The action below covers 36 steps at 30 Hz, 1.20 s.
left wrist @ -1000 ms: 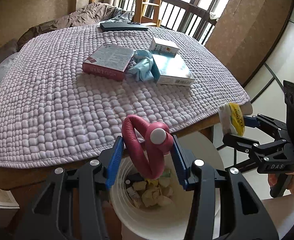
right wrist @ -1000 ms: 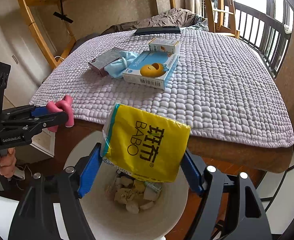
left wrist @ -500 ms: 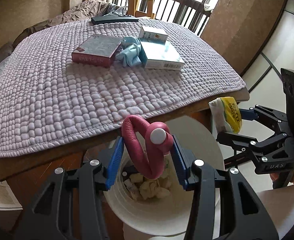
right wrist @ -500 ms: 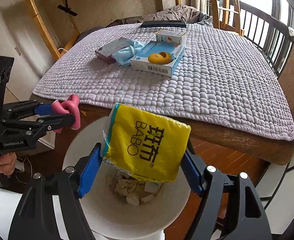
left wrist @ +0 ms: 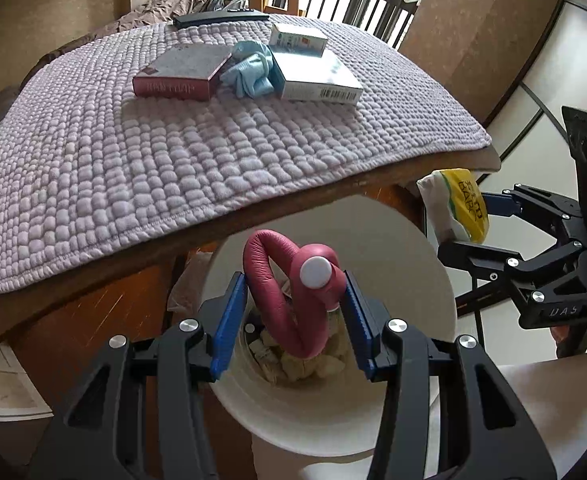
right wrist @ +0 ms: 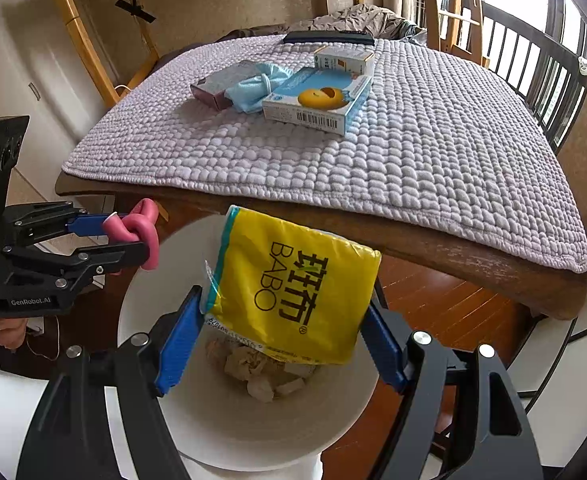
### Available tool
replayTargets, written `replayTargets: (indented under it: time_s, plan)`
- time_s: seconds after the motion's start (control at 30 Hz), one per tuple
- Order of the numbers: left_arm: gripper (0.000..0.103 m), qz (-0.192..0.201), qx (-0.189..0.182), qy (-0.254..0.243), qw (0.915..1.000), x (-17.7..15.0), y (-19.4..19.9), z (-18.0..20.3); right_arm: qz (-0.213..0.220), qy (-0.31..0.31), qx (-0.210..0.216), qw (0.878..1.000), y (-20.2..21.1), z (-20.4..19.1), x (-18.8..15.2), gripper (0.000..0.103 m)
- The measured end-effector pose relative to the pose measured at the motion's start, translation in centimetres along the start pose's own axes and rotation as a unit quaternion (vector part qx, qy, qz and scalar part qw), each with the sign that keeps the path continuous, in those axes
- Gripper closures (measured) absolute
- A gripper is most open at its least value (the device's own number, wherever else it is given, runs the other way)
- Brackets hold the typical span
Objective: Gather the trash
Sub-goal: 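Carry the pink toy and yellow bag in both grippers to the bin, then lower the pink toy and yellow bag into the bin opening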
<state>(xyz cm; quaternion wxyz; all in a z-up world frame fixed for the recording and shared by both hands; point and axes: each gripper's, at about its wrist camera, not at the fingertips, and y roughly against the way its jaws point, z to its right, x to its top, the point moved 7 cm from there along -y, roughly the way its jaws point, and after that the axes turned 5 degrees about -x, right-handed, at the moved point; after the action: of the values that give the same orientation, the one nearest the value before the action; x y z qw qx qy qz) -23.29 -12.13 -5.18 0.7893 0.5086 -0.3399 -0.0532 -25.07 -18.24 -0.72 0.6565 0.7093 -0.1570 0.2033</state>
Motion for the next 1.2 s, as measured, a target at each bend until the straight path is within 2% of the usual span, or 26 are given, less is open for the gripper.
replayTargets:
  time_s: [0.73,1.2]
  plan:
    - [0.054,-0.021,0.021,0.003,0.9995,-1.7,-2.3,-0.6,-0.04,-0.003,0.008,0.999,-3.1,-1.0,-2.2,0.029]
    - [0.054,-0.041,0.028,0.001,0.9988,-3.1,-5.2,0.0,-0.063,-0.017,0.009,0.998,-5.3,-0.7,-3.1,0.029]
